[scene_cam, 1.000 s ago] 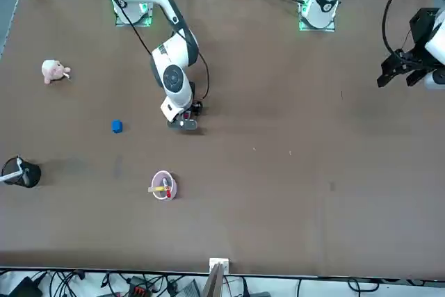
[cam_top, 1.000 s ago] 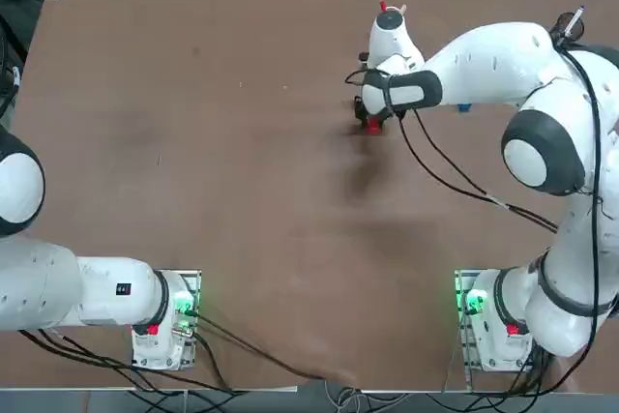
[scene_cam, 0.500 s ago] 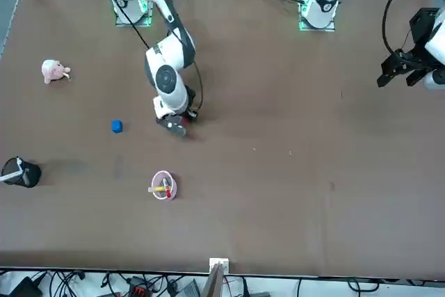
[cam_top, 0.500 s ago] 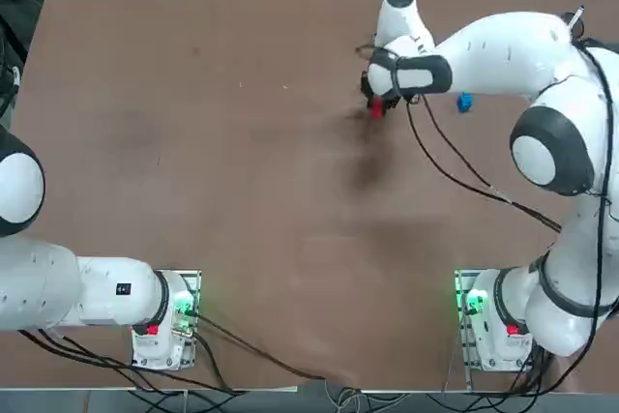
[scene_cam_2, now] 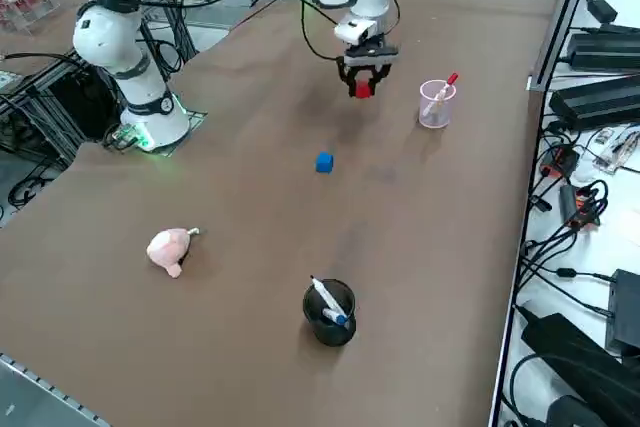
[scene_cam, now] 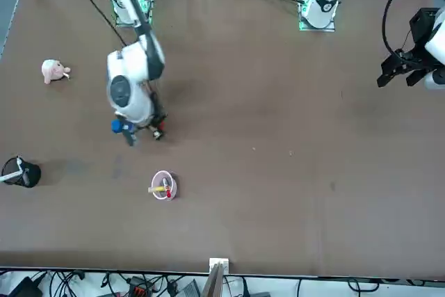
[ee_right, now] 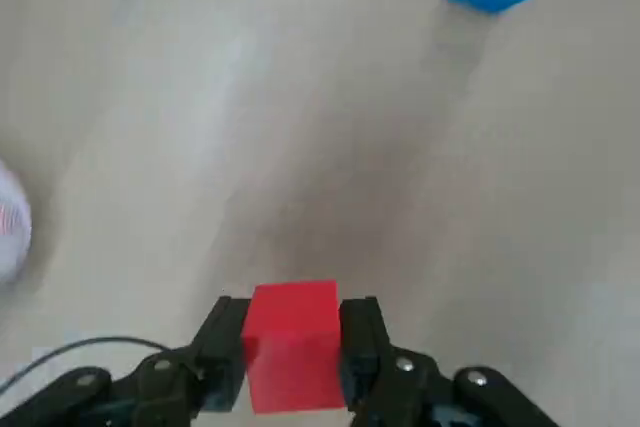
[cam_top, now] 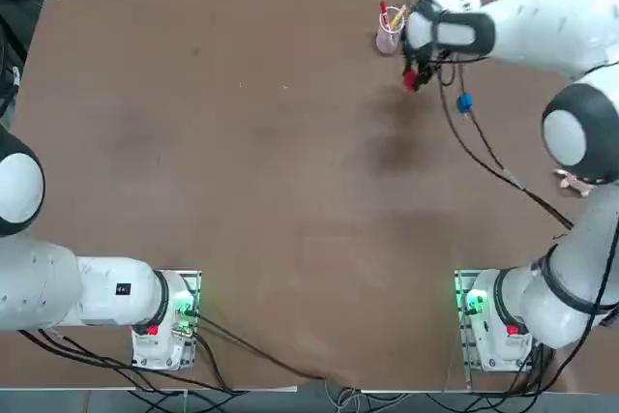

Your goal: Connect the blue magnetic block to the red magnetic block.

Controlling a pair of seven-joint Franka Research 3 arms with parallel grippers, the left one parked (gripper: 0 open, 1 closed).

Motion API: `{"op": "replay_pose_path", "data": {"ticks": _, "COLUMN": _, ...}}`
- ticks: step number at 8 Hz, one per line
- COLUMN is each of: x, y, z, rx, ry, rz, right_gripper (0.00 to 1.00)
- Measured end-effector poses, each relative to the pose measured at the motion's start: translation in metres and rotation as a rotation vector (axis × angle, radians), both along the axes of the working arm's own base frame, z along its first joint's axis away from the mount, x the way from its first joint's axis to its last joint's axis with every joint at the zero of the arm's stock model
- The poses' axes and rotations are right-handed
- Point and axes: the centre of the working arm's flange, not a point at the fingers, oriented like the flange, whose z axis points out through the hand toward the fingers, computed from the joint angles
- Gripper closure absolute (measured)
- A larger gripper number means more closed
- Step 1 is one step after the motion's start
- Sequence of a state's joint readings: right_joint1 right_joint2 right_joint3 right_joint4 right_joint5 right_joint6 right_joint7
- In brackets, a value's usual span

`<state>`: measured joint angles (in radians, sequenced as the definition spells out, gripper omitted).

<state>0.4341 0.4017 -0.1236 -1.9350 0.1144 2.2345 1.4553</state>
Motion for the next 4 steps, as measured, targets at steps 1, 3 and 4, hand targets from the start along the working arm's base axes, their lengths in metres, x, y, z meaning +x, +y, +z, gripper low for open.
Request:
{"op": "replay_pose_path", "data": {"ticks": 1, "x": 0.004, "y": -0.027, "z": -0.003, "rx": -0.011, "ry": 0.004, "rz": -0.133, "right_gripper": 0.51}}
{"op": "replay_pose_path", "data": {"ticks": 3, "x": 0.004, "y": -0.072, "z": -0.016, "rx": -0.01, "ry": -0.046, "rz": -0.305, "right_gripper": 0.51}}
{"op": "replay_pose_path", "data": {"ticks": 4, "x": -0.006, "y": -0.095, "z": -0.025, "rx": -0.004, "ry": -0.08, "rz": -0.348, "right_gripper": 0.51}}
